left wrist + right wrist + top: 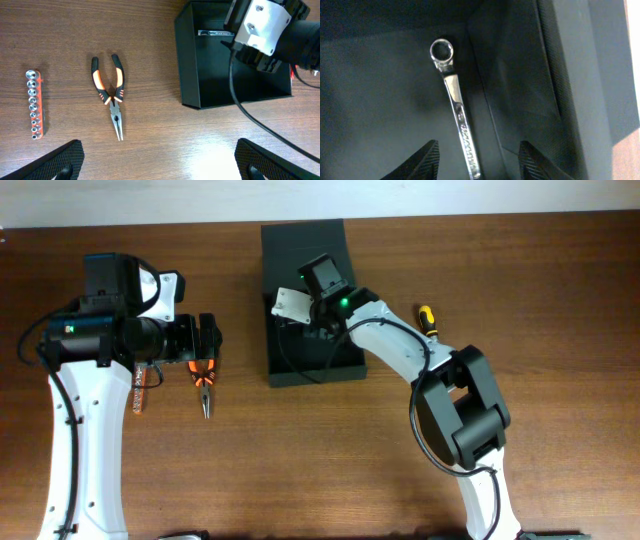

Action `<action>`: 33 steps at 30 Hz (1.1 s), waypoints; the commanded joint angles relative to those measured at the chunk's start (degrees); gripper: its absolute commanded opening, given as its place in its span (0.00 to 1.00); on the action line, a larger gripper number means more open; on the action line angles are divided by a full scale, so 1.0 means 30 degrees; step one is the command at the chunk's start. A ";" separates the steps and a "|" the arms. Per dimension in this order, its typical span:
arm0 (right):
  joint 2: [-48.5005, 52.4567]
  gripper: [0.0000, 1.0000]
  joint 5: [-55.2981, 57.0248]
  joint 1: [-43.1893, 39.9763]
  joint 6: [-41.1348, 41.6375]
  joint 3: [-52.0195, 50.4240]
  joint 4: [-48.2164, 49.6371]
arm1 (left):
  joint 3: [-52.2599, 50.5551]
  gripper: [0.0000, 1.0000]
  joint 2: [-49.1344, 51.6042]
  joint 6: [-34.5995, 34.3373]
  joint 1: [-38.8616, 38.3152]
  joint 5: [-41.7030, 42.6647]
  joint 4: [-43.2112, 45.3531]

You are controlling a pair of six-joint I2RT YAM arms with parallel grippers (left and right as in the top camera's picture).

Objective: Pack container
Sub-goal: 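Move the right gripper to the yellow-black screwdriver and lower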

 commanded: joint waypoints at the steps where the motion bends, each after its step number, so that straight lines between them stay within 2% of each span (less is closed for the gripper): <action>1: -0.1953 0.51 0.2062 0.0452 0.3752 0.1144 -0.0415 | 0.0255 0.99 0.0175 0.0299 0.0044 -0.0117 -0.0036; 2: -0.2433 0.52 0.2412 0.0452 0.4772 0.1399 -0.0823 | 0.0255 0.99 0.0175 0.0299 0.0044 -0.0117 -0.0036; 5: -0.4284 0.70 0.3439 0.0386 0.8364 0.2251 -0.2710 | 0.0255 0.99 0.0175 0.0299 0.0044 -0.0124 -0.0022; 7: -0.5574 0.76 0.3723 0.0138 1.0069 0.2878 -0.4109 | 0.0255 0.99 0.0175 0.0299 0.0044 -0.0124 -0.0022; 13: -0.8706 0.77 0.3657 -0.2055 1.3675 0.3402 -0.6302 | 0.0255 0.99 0.0175 0.0299 0.0044 -0.0124 0.0044; 15: -0.9005 0.77 0.3636 -0.3337 1.4994 0.3402 -0.7031 | 0.0255 0.99 0.0175 0.0299 0.0044 -0.0124 0.0058; 18: -0.8626 0.84 0.2863 -0.5610 1.6874 0.3257 -0.8342 | 0.0255 0.99 0.0175 0.0306 0.0044 -0.0131 0.0058; 22: -0.6987 0.84 0.0911 -0.8029 1.7129 0.3089 -0.9741 | 0.0255 0.99 0.0175 0.0299 0.0044 -0.0124 0.0051; 28: -0.4087 0.84 -0.0357 -0.9814 1.7070 0.3089 -1.0353 | 0.0255 0.99 0.0175 0.0306 0.0044 -0.0124 0.0117; 33: -0.1836 0.76 -0.1858 -0.9887 1.4717 0.3089 -1.0826 | 0.0255 0.99 0.0175 0.0299 0.0044 -0.0124 0.0124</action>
